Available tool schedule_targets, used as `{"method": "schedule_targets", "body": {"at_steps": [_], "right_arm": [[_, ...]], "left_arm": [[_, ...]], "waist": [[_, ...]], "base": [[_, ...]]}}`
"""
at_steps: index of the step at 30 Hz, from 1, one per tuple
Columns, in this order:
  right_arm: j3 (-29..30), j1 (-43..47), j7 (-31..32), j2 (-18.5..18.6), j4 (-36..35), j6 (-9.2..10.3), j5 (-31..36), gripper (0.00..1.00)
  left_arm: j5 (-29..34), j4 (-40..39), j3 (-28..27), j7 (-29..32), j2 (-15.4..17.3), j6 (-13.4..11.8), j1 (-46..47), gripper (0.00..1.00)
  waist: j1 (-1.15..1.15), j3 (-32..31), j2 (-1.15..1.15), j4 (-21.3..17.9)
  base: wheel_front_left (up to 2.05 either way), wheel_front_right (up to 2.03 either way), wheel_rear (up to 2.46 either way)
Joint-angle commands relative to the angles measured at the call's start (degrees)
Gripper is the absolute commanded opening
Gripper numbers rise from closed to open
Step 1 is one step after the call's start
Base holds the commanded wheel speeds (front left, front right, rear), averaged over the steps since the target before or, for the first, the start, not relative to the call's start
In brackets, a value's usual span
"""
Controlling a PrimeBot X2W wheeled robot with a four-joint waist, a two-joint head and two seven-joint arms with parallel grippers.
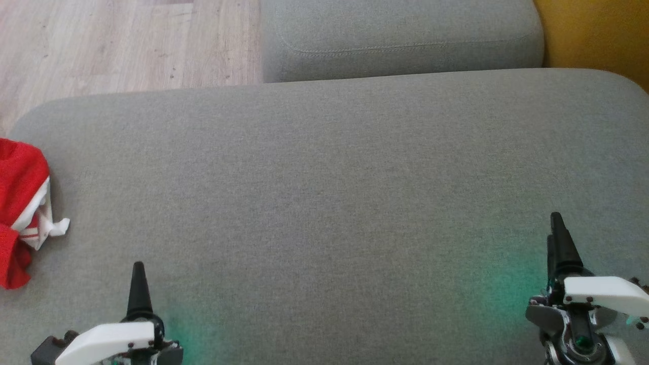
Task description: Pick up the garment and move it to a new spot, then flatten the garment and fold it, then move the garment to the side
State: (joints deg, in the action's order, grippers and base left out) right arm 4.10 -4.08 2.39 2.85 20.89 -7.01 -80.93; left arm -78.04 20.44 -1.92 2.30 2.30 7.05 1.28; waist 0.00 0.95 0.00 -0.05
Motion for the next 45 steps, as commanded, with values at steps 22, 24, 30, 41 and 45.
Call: {"method": "schedule_targets", "body": {"at_steps": [22,24,30,41,45], "right_arm": [[-6.23,-6.87,-4.31,3.31,0.76,-0.19,18.16,1.0],[-6.64,-7.09,-4.65,3.34,0.95,-0.19,19.75,1.0],[-7.42,-7.59,-5.66,3.45,1.38,-0.22,24.89,1.0],[-9.13,-7.27,-7.52,3.48,2.03,-0.26,33.25,1.0],[-9.92,-7.14,-8.2,3.54,2.46,-0.27,36.09,1.0]], "left_arm": [[19.0,0.08,2.42,-4.28,1.97,0.17,5.0,1.0],[20.87,0.08,2.62,-4.62,2.02,0.12,5.08,1.0],[25.72,0.3,3.09,-5.63,2.0,0.06,5.18,1.0],[34.31,0.98,3.93,-7.48,2.34,-0.52,4.52,1.0],[37.26,1.13,4.09,-8.15,2.45,-0.81,4.23,1.0]], "waist": [[0.0,0.91,0.0,-0.13],[0.0,0.95,0.0,-0.14],[0.0,1.0,0.0,-0.18],[0.0,0.82,0.0,-0.55],[0.0,0.76,0.0,-0.75]], "base": [[0.0,0.0,0.0],[0.0,0.0,0.0],[0.0,0.0,0.0],[0.0,0.0,0.0],[0.0,0.0,0.0]]}}
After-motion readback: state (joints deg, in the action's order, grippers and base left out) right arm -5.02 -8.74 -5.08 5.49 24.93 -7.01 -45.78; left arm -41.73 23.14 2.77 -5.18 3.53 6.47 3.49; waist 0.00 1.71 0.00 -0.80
